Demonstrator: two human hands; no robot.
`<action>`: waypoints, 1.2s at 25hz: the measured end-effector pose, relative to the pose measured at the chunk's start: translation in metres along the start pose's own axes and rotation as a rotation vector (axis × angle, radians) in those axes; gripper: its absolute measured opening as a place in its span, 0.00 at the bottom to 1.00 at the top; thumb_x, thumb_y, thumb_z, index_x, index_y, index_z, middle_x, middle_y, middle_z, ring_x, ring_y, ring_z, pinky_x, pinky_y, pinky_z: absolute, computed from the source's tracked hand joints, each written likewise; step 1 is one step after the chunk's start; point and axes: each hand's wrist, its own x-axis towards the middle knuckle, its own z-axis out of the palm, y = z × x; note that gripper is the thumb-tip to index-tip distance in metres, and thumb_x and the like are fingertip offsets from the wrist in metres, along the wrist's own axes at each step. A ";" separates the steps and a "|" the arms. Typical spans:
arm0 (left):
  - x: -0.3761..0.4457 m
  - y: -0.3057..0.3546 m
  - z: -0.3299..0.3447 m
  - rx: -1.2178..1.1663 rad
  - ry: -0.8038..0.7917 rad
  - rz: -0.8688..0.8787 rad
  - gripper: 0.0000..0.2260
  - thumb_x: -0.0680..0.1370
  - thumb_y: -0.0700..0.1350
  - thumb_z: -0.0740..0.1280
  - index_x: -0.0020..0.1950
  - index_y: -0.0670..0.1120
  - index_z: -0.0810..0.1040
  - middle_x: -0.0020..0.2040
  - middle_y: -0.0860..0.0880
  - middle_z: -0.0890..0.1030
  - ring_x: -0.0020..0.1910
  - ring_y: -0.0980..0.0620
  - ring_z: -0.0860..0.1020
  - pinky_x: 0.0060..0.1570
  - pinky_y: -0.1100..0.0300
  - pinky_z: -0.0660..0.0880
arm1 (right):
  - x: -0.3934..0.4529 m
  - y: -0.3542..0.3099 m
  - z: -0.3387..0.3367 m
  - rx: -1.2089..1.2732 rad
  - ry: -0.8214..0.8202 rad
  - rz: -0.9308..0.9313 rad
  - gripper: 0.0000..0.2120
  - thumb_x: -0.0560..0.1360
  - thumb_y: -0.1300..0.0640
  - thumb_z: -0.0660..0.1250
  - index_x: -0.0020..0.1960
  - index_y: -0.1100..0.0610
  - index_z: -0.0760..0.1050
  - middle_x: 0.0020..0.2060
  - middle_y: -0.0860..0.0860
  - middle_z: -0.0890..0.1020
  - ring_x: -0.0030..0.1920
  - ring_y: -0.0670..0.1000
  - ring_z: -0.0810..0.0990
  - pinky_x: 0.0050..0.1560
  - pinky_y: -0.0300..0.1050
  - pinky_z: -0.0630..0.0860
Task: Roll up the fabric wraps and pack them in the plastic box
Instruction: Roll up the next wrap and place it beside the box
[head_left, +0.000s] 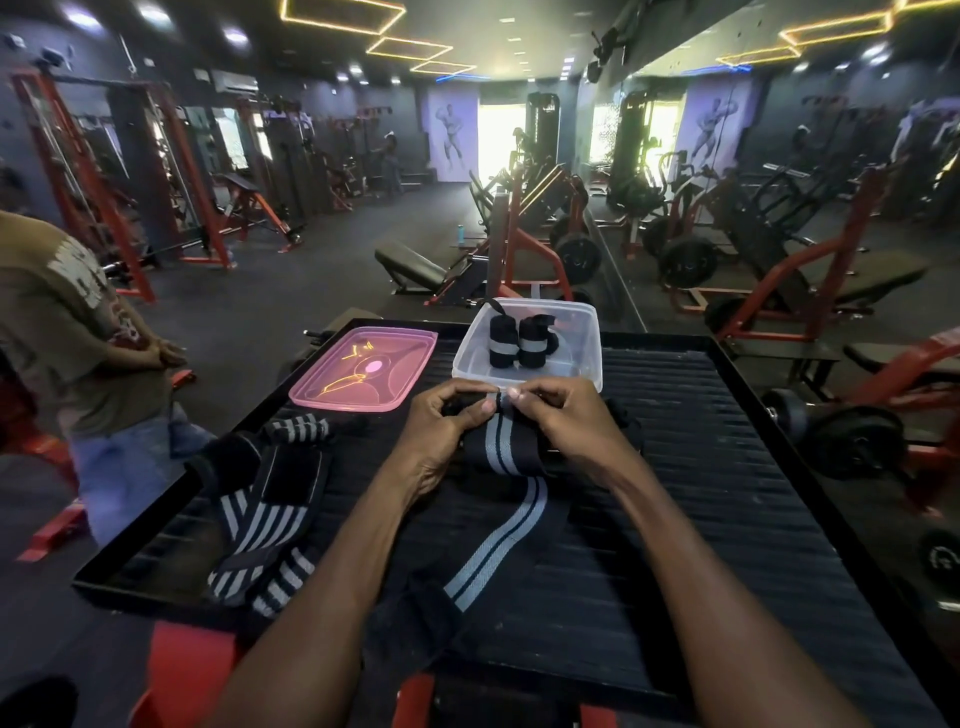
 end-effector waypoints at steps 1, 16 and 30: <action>0.000 0.000 0.000 -0.006 -0.007 -0.007 0.09 0.72 0.32 0.73 0.49 0.42 0.84 0.49 0.46 0.86 0.53 0.48 0.82 0.62 0.49 0.76 | 0.001 0.001 0.000 -0.027 0.017 -0.007 0.04 0.76 0.60 0.72 0.49 0.58 0.86 0.43 0.49 0.87 0.46 0.43 0.85 0.52 0.39 0.79; -0.001 -0.003 0.001 -0.108 -0.089 -0.193 0.15 0.71 0.47 0.76 0.55 0.43 0.84 0.56 0.39 0.84 0.54 0.40 0.80 0.45 0.48 0.71 | 0.003 0.002 -0.002 0.048 0.059 0.000 0.08 0.73 0.67 0.73 0.50 0.57 0.85 0.48 0.51 0.87 0.52 0.49 0.85 0.59 0.47 0.80; -0.002 -0.001 -0.001 0.112 -0.017 -0.038 0.11 0.74 0.47 0.75 0.53 0.44 0.85 0.50 0.47 0.86 0.52 0.48 0.83 0.56 0.52 0.78 | 0.002 0.004 0.000 0.032 0.043 0.058 0.11 0.72 0.68 0.75 0.53 0.59 0.84 0.49 0.54 0.86 0.52 0.52 0.85 0.56 0.47 0.81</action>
